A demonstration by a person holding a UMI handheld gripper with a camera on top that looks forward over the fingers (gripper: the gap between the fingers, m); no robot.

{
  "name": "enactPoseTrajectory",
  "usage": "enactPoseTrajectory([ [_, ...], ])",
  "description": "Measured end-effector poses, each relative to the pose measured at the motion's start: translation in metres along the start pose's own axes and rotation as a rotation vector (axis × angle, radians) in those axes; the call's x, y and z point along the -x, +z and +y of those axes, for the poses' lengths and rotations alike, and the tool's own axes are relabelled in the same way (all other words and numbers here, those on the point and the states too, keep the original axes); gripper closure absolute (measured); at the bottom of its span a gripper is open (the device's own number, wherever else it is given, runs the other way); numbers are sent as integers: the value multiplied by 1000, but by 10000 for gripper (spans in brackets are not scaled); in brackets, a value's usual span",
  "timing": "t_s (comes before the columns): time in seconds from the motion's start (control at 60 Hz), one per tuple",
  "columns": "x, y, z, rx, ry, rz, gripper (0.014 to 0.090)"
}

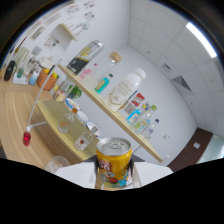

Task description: Make me a cup of Vodka Sunrise.

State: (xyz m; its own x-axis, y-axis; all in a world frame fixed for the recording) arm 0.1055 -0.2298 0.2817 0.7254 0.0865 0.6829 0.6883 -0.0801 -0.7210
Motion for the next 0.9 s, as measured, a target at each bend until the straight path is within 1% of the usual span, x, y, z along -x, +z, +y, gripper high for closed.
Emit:
enactPoseTrajectory([
  [0.067, -25, -7, 6, -7, 200, 31, 534],
  [0.167, -53, -13, 18, -32, 452, 47, 537],
  [0.3, -74, -10, 61, -13, 639, 66, 539],
  [0.383, -76, -4, 97, 25, 718, 69, 537],
  [0.533, -60, 13, 163, 115, 799, 56, 538],
  [0.75, -17, 44, 229, 228, 855, 9, 538],
  [0.9, 11, 50, 262, 300, 862, -27, 539],
])
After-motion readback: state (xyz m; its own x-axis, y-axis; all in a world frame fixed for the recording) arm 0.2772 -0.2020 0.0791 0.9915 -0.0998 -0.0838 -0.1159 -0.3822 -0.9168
